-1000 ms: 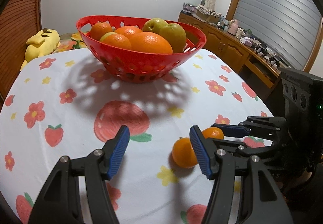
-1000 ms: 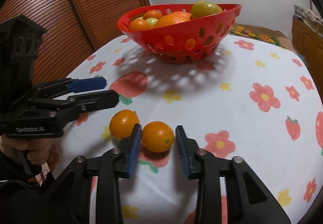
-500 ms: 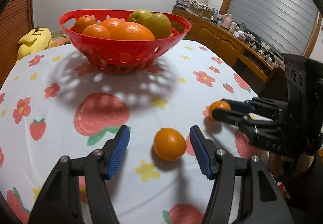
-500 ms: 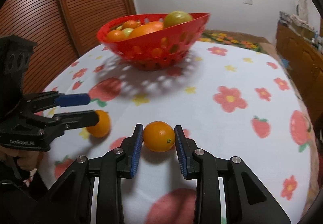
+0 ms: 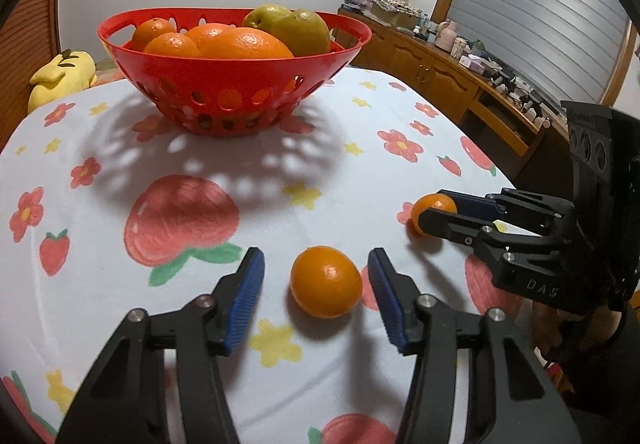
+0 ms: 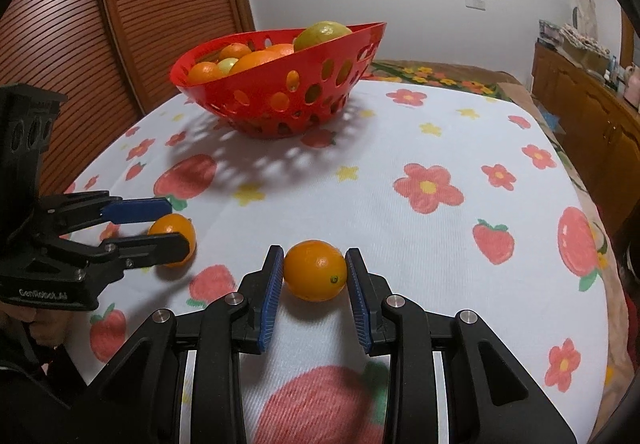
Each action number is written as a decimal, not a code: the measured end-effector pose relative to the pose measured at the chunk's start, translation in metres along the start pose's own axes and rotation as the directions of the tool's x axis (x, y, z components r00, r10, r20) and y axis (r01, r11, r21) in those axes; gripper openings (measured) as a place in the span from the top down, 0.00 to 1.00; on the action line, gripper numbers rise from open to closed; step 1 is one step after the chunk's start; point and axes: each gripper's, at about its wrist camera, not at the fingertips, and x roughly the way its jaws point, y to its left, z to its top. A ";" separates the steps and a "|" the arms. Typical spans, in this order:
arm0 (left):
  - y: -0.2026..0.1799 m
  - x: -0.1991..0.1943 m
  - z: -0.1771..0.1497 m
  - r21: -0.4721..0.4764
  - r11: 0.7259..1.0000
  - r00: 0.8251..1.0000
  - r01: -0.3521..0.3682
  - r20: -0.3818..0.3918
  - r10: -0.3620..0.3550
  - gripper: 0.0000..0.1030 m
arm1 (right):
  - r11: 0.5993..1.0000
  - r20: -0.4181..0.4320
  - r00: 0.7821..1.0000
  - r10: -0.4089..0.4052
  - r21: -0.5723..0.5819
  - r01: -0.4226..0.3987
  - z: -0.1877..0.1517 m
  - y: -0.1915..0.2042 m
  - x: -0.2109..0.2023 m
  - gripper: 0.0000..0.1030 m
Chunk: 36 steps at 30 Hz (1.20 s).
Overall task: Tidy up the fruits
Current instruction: 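Close the right tool on a mandarin while the left tool grasps the other mandarin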
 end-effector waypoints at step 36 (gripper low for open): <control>-0.005 -0.011 -0.003 0.053 0.998 0.998 -0.029 0.057 0.026 0.67 | 0.999 -0.020 0.999 0.042 0.009 -0.042 0.002 -0.003 0.004 0.70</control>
